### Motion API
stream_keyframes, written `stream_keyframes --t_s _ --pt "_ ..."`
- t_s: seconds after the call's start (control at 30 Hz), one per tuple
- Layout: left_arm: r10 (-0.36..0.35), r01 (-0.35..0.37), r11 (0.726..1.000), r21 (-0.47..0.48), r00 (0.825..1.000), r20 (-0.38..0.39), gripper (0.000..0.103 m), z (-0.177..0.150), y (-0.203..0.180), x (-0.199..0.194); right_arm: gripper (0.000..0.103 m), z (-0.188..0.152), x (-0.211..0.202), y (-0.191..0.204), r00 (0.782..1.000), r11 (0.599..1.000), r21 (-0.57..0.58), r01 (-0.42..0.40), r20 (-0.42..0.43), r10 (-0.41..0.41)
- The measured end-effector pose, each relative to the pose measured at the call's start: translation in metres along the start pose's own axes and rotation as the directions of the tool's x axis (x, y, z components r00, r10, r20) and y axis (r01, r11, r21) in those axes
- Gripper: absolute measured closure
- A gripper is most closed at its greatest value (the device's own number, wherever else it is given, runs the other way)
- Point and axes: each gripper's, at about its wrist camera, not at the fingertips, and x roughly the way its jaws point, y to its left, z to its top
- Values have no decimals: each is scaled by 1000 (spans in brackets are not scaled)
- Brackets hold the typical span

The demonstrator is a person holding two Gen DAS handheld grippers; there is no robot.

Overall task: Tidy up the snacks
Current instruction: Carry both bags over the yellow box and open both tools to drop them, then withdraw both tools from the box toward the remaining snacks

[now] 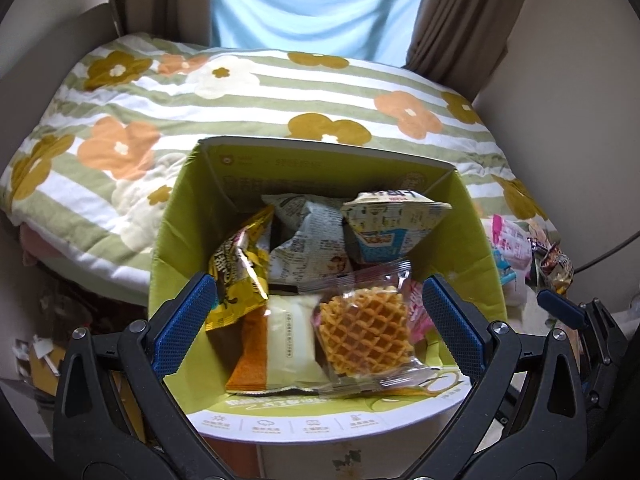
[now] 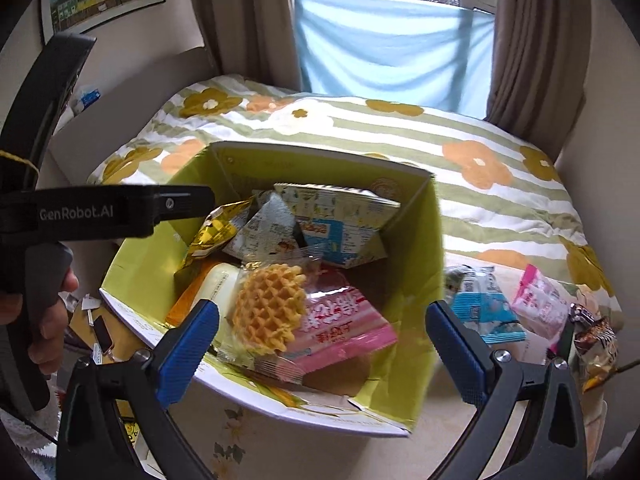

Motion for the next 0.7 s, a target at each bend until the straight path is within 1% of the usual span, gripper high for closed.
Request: stream_keyframes --t_s 0.13,0.27,0.4,0.57,0.7 --pt "-23 23 1000 10 1000 1 1 1 -23 0 0 -3 -17 -23 999 999 38 25 37 -26" --pt "-33 33 999 33 999 6 1 3 -58 -1 0 -7 -32 -54 997 997 68 40 59 -44" --pt "-39 39 999 34 999 23 1 4 -100 -1 0 -12 -47 -90 996 997 70 45 76 -50" --pt "-46 45 999 17 999 27 1 2 -157 3 0 -18 -62 -145 996 996 75 38 74 -43" --pt "-30 29 999 13 999 31 1 1 -205 13 0 -19 -67 -192 997 998 62 26 76 -30"
